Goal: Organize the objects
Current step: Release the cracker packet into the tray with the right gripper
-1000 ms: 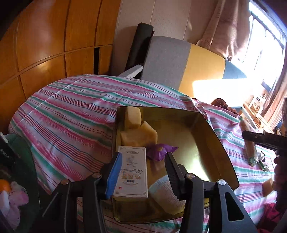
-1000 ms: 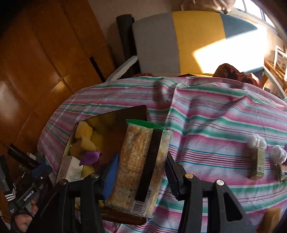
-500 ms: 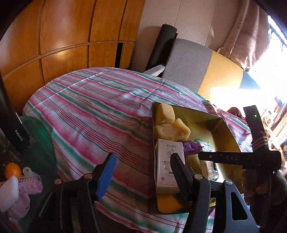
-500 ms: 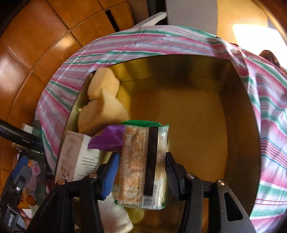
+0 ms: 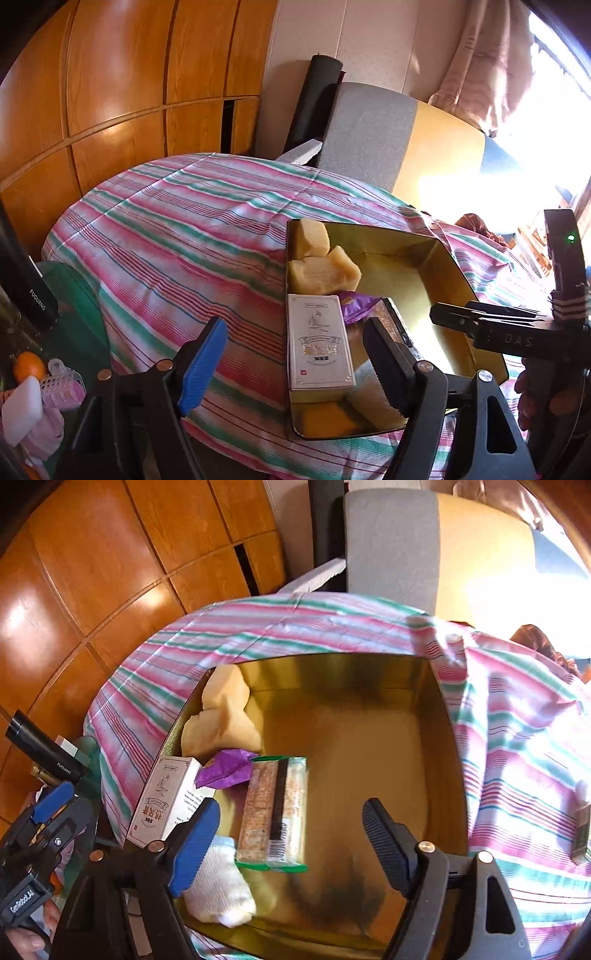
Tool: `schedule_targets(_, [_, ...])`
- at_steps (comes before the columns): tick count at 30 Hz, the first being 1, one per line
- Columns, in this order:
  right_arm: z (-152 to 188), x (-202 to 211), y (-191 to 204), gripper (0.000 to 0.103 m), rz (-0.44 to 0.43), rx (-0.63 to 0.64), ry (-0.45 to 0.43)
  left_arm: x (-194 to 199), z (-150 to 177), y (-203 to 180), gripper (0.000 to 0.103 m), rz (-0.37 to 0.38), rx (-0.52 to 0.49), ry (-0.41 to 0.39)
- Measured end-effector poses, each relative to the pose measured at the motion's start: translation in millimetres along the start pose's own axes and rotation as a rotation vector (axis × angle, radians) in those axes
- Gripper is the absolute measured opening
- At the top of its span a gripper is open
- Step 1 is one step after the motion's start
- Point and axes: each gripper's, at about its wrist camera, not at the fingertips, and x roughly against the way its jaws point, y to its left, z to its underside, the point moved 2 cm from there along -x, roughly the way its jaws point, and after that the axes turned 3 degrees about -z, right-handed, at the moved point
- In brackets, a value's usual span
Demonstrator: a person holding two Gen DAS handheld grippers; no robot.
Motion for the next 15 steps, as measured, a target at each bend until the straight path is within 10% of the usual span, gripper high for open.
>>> schedule_targets(15, [20, 74, -70, 0.083, 0.163, -0.061, -0.142, 14, 3, -59, 0.084, 0.053, -0.154, -0.007])
